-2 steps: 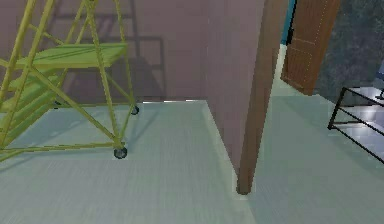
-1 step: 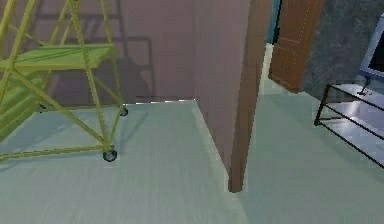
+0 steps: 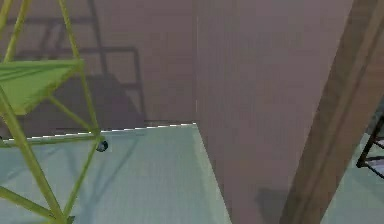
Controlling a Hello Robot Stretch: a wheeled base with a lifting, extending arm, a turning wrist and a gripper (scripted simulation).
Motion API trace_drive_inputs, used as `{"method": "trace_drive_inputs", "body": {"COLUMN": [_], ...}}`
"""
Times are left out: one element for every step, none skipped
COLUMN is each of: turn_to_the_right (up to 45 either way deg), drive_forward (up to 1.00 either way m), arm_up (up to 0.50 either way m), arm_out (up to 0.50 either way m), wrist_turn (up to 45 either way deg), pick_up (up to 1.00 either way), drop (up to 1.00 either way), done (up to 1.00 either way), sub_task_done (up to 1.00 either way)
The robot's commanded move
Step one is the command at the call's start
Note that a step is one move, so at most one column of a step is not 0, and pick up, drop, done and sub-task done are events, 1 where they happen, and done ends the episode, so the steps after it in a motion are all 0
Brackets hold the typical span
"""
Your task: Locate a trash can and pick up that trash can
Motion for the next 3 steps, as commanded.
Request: {"method": "trace_drive_inputs", "body": {"turn_to_the_right": [45.0, 18.0, 0.0], "drive_forward": [0.00, 0.00, 0.85], "arm_up": [0.00, 0.00, 0.00], "arm_out": [0.00, 0.00, 0.00], "wrist_turn": [0.0, 0.0, 0.0], "pick_up": [0.00, 0.00, 0.00], "drop": [0.00, 0.00, 0.00], "done": [0.00, 0.00, 0.00], "sub_task_done": [0.00, 0.00, 0.00]}}
